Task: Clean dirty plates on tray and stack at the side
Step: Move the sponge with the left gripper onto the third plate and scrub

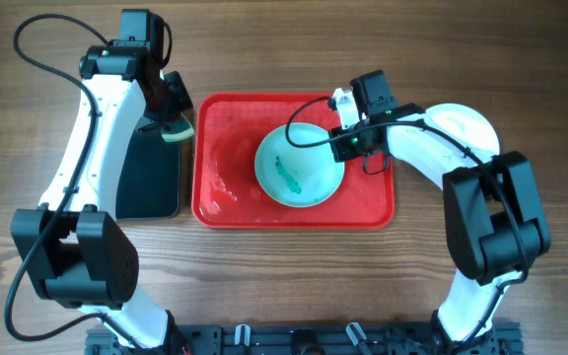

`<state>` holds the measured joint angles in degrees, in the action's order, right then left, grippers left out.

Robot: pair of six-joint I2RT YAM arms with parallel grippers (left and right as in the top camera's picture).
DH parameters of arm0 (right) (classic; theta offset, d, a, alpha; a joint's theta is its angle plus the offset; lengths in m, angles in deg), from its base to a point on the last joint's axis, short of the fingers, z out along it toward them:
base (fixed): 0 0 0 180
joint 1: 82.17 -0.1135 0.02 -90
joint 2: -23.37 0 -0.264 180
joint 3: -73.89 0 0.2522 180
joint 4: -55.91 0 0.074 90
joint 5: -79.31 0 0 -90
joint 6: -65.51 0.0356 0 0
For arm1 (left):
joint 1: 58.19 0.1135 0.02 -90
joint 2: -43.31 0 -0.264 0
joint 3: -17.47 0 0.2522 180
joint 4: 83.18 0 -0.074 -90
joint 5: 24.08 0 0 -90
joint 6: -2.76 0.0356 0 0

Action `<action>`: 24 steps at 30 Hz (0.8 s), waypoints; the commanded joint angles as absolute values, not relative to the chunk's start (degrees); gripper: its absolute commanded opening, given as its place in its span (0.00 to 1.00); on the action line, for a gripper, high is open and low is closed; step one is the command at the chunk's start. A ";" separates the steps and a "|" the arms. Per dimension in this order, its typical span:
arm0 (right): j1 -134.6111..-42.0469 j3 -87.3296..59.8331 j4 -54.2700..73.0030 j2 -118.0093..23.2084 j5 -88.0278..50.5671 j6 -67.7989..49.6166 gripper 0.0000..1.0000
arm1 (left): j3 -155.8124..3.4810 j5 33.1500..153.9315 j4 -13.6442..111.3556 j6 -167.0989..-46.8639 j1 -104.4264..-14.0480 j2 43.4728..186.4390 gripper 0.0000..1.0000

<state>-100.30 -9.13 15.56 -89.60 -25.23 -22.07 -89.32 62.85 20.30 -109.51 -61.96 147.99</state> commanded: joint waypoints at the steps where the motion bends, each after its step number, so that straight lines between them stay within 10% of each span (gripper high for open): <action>1: -100.21 -13.28 11.17 -90.62 -22.39 -10.71 0.04 | -88.91 63.55 20.61 -110.42 -62.22 148.10 0.04; 7: -101.30 -17.80 10.32 -90.97 -30.11 12.68 0.04 | -88.91 63.57 20.61 -110.45 -62.22 148.10 0.04; 19: -105.63 -16.25 10.69 -93.86 -26.17 16.02 0.05 | -88.60 63.57 20.71 -110.45 -62.22 148.10 0.04; 24: -105.63 -16.25 9.51 -93.94 -26.19 16.02 0.23 | -86.72 64.49 21.85 -110.42 -62.22 148.12 0.04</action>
<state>-105.69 -16.40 9.79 -93.25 -26.92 15.39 -88.23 62.88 21.39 -109.51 -61.96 147.99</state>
